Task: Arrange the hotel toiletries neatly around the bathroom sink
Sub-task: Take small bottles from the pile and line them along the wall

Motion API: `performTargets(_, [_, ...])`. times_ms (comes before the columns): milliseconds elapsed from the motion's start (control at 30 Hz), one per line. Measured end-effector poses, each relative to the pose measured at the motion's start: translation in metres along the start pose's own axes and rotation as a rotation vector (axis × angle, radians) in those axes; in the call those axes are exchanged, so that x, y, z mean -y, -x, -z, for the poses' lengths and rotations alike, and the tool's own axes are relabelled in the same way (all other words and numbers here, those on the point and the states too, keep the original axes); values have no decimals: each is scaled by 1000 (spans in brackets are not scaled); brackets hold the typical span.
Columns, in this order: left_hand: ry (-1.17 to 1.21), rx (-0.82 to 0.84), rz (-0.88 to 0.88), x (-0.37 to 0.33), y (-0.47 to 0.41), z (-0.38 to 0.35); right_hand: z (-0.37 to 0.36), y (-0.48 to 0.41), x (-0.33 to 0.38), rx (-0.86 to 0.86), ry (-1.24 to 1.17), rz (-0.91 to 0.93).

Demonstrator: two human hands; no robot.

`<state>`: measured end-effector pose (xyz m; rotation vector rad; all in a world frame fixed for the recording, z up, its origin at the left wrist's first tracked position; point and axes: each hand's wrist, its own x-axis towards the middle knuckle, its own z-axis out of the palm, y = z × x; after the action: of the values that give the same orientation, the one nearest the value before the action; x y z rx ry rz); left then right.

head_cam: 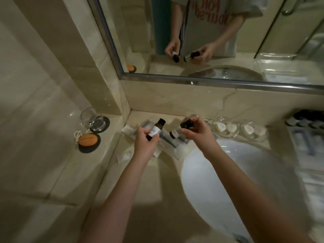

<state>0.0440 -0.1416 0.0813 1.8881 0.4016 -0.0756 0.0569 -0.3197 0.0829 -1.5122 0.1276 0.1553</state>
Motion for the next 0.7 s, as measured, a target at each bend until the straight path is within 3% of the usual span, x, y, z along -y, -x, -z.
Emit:
performTargets(367, [103,374,-37,-26,75,-127,121,85,-9,-209,-276,-55])
performTargets(567, [391,485,70,-54,113,-207,196,114,-8,-306,-354,-80])
performTargets(700, [399,557,121,-72,130,-253,241,128,-9,-419,-368,-93])
